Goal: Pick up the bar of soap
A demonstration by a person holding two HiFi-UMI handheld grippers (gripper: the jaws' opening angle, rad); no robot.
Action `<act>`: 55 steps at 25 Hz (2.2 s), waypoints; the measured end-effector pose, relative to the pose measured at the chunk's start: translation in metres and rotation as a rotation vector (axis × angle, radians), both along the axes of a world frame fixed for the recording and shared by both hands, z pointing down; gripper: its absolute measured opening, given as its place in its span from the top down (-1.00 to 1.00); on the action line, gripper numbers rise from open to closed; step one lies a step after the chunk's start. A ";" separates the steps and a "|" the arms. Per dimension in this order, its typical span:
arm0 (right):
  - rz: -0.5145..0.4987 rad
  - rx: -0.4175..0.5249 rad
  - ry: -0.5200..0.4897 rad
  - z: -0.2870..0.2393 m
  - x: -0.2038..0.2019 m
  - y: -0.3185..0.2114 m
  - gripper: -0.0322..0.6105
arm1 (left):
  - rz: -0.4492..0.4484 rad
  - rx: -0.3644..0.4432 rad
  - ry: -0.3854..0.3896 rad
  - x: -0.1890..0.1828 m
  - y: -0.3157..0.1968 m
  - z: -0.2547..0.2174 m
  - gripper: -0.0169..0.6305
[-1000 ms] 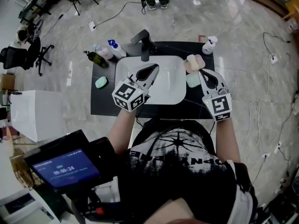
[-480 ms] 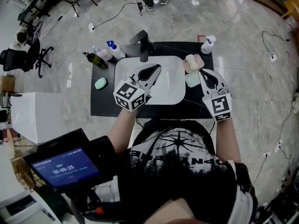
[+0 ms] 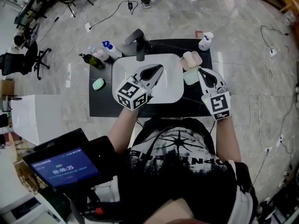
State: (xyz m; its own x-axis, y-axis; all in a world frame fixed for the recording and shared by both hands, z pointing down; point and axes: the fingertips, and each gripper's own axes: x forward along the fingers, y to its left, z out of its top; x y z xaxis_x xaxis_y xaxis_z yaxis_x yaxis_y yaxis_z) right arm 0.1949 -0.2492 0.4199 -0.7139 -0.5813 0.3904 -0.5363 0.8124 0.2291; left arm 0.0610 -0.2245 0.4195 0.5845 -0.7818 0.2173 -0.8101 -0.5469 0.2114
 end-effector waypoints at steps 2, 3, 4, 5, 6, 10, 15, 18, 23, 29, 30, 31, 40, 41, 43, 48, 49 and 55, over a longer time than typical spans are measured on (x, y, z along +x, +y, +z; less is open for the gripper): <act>0.005 -0.009 0.003 0.005 0.001 -0.005 0.86 | 0.009 -0.013 -0.005 0.003 -0.005 0.006 0.91; 0.005 -0.014 0.005 0.010 0.000 -0.008 0.86 | 0.014 -0.020 -0.009 0.004 -0.009 0.010 0.91; 0.005 -0.020 0.009 0.017 -0.001 -0.013 0.86 | 0.017 -0.028 -0.013 0.004 -0.014 0.016 0.91; 0.004 -0.027 0.014 0.025 -0.004 -0.020 0.85 | 0.020 -0.036 -0.017 0.003 -0.021 0.024 0.91; 0.004 -0.035 0.020 0.035 -0.006 -0.027 0.85 | 0.024 -0.043 -0.021 0.003 -0.029 0.031 0.91; 0.013 -0.075 0.038 0.050 -0.004 -0.038 0.85 | 0.035 -0.070 -0.033 0.011 -0.043 0.041 0.91; 0.026 -0.118 0.068 0.061 0.000 -0.046 0.85 | 0.064 -0.106 -0.048 0.027 -0.055 0.046 0.91; 0.035 -0.142 0.089 0.073 0.000 -0.057 0.85 | 0.084 -0.134 -0.061 0.034 -0.072 0.055 0.91; 0.025 -0.199 0.119 0.106 -0.006 -0.075 0.85 | 0.156 -0.215 -0.086 0.049 -0.100 0.088 0.81; 0.030 -0.255 0.155 0.137 -0.014 -0.091 0.55 | 0.250 -0.309 -0.112 0.071 -0.122 0.120 0.62; 0.031 -0.264 0.165 0.143 -0.015 -0.093 0.52 | 0.265 -0.328 -0.109 0.073 -0.125 0.124 0.59; 0.033 -0.274 0.176 0.148 -0.016 -0.096 0.49 | 0.281 -0.351 -0.104 0.076 -0.129 0.128 0.55; 0.037 -0.352 0.266 0.194 -0.030 -0.112 0.19 | 0.348 -0.543 -0.091 0.089 -0.161 0.175 0.40; 0.040 -0.360 0.275 0.197 -0.031 -0.113 0.18 | 0.357 -0.565 -0.087 0.091 -0.162 0.180 0.36; 0.050 -0.378 0.289 0.205 -0.030 -0.117 0.16 | 0.371 -0.601 -0.082 0.094 -0.164 0.188 0.30; 0.063 -0.411 0.293 0.219 -0.031 -0.121 0.15 | 0.382 -0.662 -0.081 0.098 -0.170 0.206 0.22; 0.063 -0.412 0.293 0.220 -0.033 -0.121 0.15 | 0.390 -0.673 -0.078 0.099 -0.170 0.209 0.21; 0.081 -0.426 0.305 0.231 -0.038 -0.124 0.15 | 0.423 -0.717 -0.070 0.106 -0.170 0.221 0.21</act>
State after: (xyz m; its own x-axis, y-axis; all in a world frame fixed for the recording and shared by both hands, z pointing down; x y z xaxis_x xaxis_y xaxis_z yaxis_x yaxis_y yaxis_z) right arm 0.1571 -0.3731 0.6504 -0.4908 -0.3740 0.7869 -0.5615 0.8264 0.0426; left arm 0.1674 -0.3947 0.6402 0.7644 -0.1581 0.6250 -0.5908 -0.5600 0.5809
